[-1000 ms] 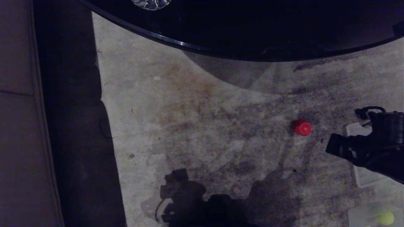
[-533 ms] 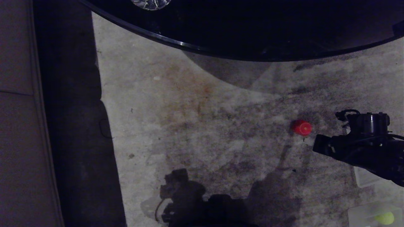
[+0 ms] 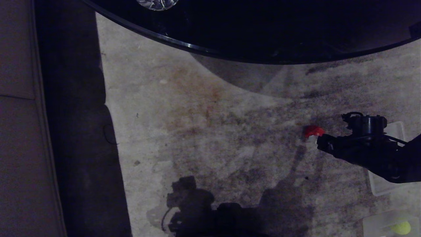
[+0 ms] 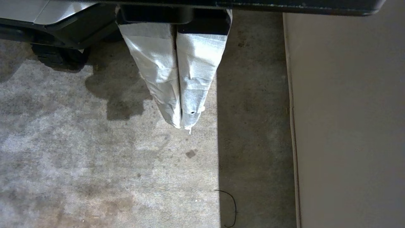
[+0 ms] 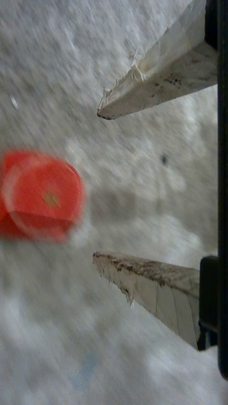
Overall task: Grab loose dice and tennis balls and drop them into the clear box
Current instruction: Pick up toys out of the box
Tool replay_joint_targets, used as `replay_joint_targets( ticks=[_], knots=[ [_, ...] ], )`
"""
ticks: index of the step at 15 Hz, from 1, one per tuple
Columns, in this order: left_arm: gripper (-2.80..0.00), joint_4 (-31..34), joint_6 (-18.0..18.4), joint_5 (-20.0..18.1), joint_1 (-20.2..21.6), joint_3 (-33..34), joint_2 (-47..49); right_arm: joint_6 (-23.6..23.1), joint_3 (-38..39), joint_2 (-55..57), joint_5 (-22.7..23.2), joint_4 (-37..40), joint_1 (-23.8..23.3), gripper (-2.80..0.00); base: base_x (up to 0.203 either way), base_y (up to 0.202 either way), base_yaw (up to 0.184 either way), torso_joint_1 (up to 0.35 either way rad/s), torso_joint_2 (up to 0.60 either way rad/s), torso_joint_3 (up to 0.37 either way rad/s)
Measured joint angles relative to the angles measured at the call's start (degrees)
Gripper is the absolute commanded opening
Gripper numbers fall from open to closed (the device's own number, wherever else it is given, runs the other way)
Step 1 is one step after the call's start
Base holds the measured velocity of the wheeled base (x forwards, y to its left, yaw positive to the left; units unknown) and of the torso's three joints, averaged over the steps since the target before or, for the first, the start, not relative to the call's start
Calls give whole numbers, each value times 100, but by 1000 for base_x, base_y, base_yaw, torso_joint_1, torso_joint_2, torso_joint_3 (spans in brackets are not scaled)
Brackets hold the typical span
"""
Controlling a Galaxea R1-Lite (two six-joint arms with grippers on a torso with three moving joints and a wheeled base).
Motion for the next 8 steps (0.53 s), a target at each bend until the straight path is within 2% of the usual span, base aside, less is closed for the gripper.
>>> replay_joint_targets(
  ticks=[4, 8],
  knots=[
    [-280, 0, 2, 0, 0, 0, 0, 76, -404, 453, -99, -153, -2, 0, 0, 0, 0, 0, 0, 0],
    [-280, 0, 2, 1, 0, 0, 0, 432, -795, 793, -88, -351, 32, 0, 0, 0, 0, 0, 0, 0]
  ],
)
